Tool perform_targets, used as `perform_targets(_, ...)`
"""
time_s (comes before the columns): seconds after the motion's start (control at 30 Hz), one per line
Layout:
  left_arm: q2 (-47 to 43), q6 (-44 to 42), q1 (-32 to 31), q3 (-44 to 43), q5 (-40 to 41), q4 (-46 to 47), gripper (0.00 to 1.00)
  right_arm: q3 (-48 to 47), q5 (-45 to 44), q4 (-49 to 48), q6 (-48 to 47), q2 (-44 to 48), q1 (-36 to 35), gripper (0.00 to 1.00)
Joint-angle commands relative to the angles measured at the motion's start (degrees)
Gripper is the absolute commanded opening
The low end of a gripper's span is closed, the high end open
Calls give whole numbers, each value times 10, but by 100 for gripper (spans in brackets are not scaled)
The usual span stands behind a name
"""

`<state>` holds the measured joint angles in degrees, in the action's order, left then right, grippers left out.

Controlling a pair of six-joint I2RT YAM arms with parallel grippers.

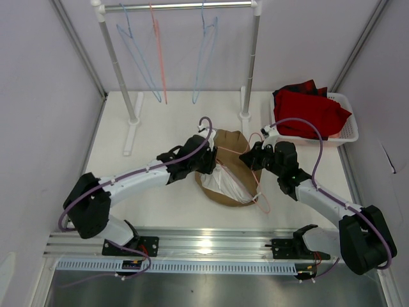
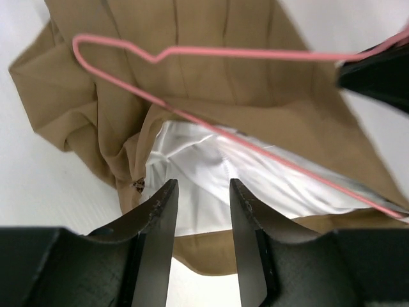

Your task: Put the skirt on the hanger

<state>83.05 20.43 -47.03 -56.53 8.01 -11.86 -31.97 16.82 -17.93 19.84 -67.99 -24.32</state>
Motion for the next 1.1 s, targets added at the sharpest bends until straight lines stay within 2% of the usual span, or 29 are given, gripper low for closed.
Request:
perform_targets(0.0, 31, -16, -3, -31, 42, -29, 42, -13, -20, -12, -12, -3, -2, 0)
perform_targets(0.37, 130, -27, 4, -65, 65, -42, 39, -12, -21, -4, -16, 7, -2, 0)
perform_targets(0.8, 157, -22, 18, -55, 61, -24, 37, -7, -20, 1, -18, 16, -1, 0)
perform_targets(1.07, 164, -22, 18, -40, 55, -10, 28, -9, -18, 0, -17, 19, 1, 0)
